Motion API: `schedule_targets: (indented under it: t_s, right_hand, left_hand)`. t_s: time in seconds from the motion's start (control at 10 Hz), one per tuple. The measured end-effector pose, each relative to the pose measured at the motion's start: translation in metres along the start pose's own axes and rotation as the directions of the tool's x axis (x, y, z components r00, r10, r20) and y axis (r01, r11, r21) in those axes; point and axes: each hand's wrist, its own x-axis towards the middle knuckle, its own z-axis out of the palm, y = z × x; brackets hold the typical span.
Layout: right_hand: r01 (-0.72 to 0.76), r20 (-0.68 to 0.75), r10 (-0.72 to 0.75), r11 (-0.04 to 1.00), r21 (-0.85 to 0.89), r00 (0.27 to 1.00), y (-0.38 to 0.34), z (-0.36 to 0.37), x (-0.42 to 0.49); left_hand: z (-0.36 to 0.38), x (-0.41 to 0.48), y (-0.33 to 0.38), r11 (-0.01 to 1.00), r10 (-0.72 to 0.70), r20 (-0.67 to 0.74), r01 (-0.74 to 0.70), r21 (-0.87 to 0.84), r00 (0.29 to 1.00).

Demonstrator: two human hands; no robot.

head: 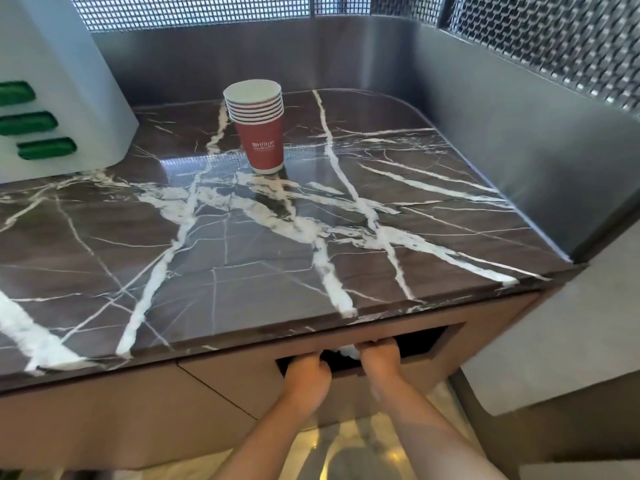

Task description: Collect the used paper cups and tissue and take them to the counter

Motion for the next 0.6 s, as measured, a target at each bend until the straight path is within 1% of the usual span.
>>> schedule_targets:
  t_s: [0.1,0.2,0.3,0.4,0.5,0.6]
  right_hand:
    - [0.077,0.010,-0.077,0.996,0.054,0.997,0.001,-0.005,-0.004]
    - [0.115,-0.007,-0.115,0.992,0.061,0.993,0.002,-0.010,-0.006]
    - [0.135,0.038,-0.137,0.989,0.052,0.990,0.005,-0.016,-0.014]
    - [0.176,0.043,-0.178,0.983,0.052,0.983,0.007,-0.024,-0.027]
    - [0.249,0.042,-0.253,0.965,0.086,0.967,0.007,-0.030,-0.046]
    - [0.350,-0.003,-0.352,0.929,0.119,0.936,-0.003,-0.032,-0.071]
  left_hand:
    - [0.000,-0.001,0.000,1.000,0.006,0.016,-0.005,-0.025,1.000]
    - [0.003,-0.003,-0.002,0.998,0.019,0.013,-0.019,-0.054,1.000]
    - [0.004,-0.008,0.001,0.996,0.012,0.006,-0.011,-0.089,1.000]
    - [0.004,-0.019,0.002,0.984,0.046,-0.017,-0.049,-0.172,0.999]
    - [0.003,-0.036,0.003,0.956,0.055,-0.022,-0.059,-0.288,0.998]
    - [-0.010,-0.051,0.015,0.881,0.092,-0.102,-0.128,-0.456,0.991]
